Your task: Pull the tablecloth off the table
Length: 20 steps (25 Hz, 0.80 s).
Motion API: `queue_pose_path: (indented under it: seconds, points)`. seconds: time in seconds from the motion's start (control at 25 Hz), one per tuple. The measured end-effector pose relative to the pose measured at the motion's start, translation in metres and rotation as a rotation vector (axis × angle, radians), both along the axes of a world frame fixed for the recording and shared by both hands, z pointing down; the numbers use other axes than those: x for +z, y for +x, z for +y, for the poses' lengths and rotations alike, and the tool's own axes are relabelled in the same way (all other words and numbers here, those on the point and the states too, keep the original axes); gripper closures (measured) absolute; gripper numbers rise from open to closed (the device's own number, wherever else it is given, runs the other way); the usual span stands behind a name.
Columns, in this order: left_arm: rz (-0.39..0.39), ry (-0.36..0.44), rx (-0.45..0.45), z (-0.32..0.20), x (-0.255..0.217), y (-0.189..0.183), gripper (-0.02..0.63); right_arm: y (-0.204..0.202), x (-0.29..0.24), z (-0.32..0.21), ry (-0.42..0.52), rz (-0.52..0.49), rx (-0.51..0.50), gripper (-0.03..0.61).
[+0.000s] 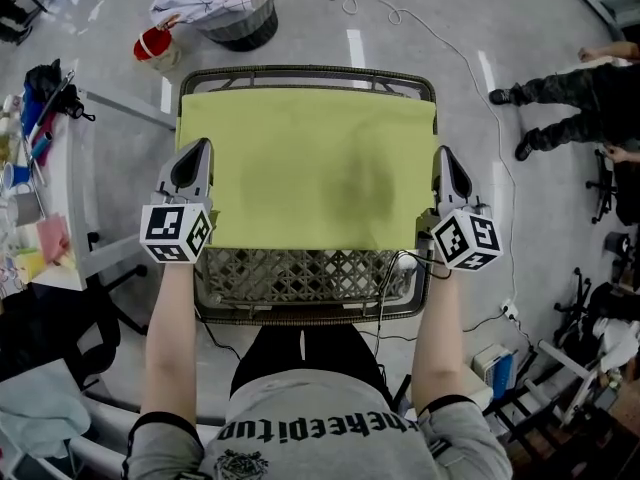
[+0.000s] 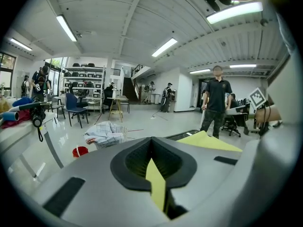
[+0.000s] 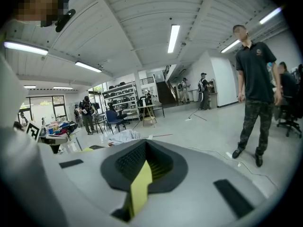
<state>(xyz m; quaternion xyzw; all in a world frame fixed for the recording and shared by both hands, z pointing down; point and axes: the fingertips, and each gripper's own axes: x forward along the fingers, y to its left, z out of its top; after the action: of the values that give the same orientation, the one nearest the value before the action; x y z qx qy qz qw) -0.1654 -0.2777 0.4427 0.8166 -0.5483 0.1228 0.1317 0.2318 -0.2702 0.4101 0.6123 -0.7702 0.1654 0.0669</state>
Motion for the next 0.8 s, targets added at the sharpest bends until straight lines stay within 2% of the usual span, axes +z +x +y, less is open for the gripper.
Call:
queue_pose_path:
  seconds: [0.36,0.8]
  points:
    - [0.047,0.006,-0.001,0.053,-0.009,-0.003,0.600,-0.010,-0.015,0.055,0.015,-0.007,0.005,0.568]
    - [0.067,-0.044,-0.027,0.120,0.013,-0.009,0.600,-0.017,-0.006,0.123,-0.009,-0.021,0.025,0.569]
